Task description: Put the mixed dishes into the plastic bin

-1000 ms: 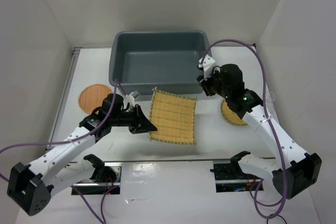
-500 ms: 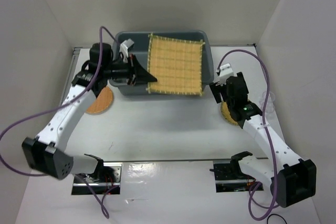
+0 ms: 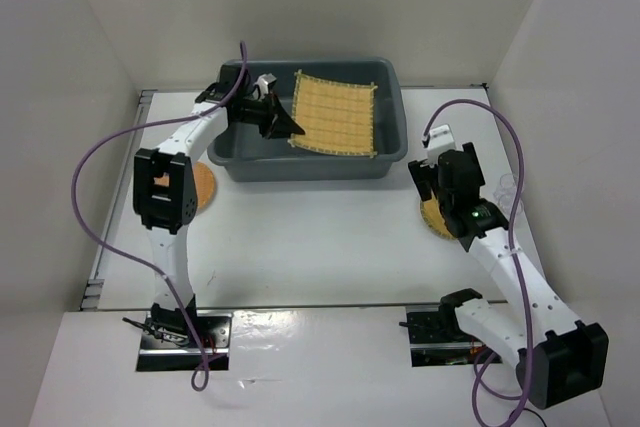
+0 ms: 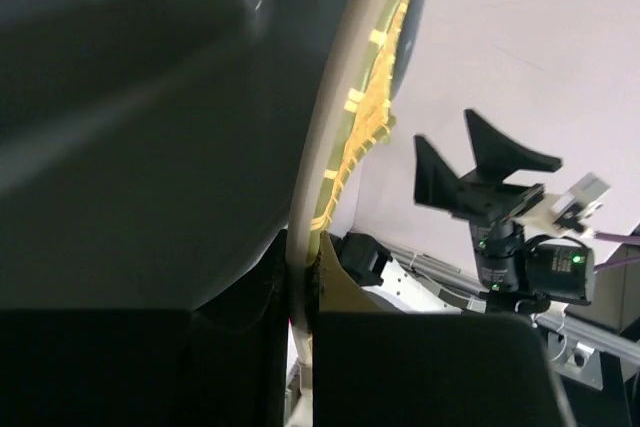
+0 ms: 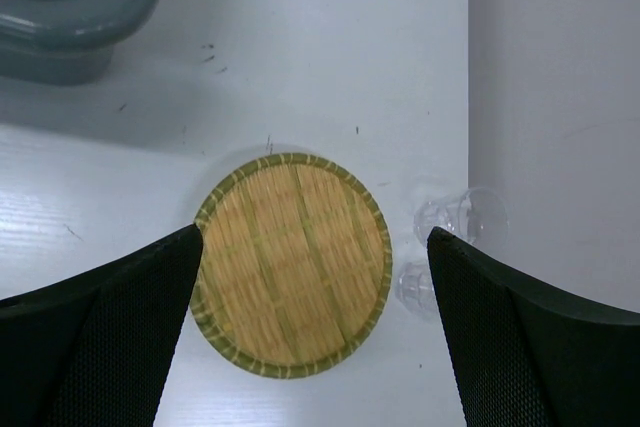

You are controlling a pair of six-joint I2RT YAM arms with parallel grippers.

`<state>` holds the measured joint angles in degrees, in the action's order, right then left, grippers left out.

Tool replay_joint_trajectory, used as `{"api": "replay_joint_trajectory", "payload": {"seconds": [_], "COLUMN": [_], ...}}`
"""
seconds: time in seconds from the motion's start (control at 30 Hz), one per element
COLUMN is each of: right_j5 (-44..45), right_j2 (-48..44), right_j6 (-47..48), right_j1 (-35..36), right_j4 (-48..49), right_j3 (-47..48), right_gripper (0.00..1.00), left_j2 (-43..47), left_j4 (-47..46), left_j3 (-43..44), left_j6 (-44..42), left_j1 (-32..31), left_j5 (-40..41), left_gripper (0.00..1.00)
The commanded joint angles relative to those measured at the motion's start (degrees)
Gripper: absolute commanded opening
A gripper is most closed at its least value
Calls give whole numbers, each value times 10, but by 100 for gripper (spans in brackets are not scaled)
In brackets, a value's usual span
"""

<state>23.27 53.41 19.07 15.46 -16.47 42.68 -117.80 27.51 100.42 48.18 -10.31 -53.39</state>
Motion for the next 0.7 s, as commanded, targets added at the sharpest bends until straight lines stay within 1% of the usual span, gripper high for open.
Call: {"api": "replay_joint_trajectory", "payload": {"seconds": [0.0,0.1,0.13,0.17,0.2,0.27,0.3,0.33,0.37,0.4,0.43,0.47,0.5,0.6,0.67], "right_j5": [18,2,-4,-4,-4,-4,-9,-15,-15,-20,-20,-20,-20,-14,-14], "right_j2": [-23,-36,-41,-41,-41,-41,-41,-46,-46,-46,-46,-46,-46,-46,-46], "right_j6": [-15,-22,-22,-22,-22,-22,-22,-22,-22,-22,-22,-22,-22,-22,-22], "right_j1": [-3,-3,-10,-10,-10,-16,-16,-16,-16,-16,-16,-16,-16,-16,-16], "right_j4": [-44,-66,-71,-71,-66,-66,-59,-59,-59,-59,-54,-54,-54,-49,-49], "right_j3": [11,11,5,-2,-2,-8,-8,-13,-13,-13,-13,-13,-13,-18,-18], "right_gripper": [97,97,97,97,97,97,97,97,97,97,97,97,97,97,97], "left_j2": [-38,-80,-108,-124,-159,-205,-265,-300,-340,-417,-418,-442,-443,-473,-480], "left_j4": [-37,-25,-18,-12,-4,53,80,139,164,168,159,159,159,150,169], "left_j3": [125,227,251,307,341,424,534,602,678,769,755,794,779,793,793], "left_j6": [-18,0,6,17,17,17,17,17,17,61,72,78,78,89,74], "left_j1": [-2,-2,-2,-2,-2,-2,-2,-9,-9,-9,-9,-14,-19,-25,-25], "left_j5": [-36,-47,-52,-59,-59,-65,-65,-65,-70,-92,-104,-90,-80,-80,-66], "left_gripper": [0,0,0,0,0,0,0,0,0,0,0,0,0,0,0]}}
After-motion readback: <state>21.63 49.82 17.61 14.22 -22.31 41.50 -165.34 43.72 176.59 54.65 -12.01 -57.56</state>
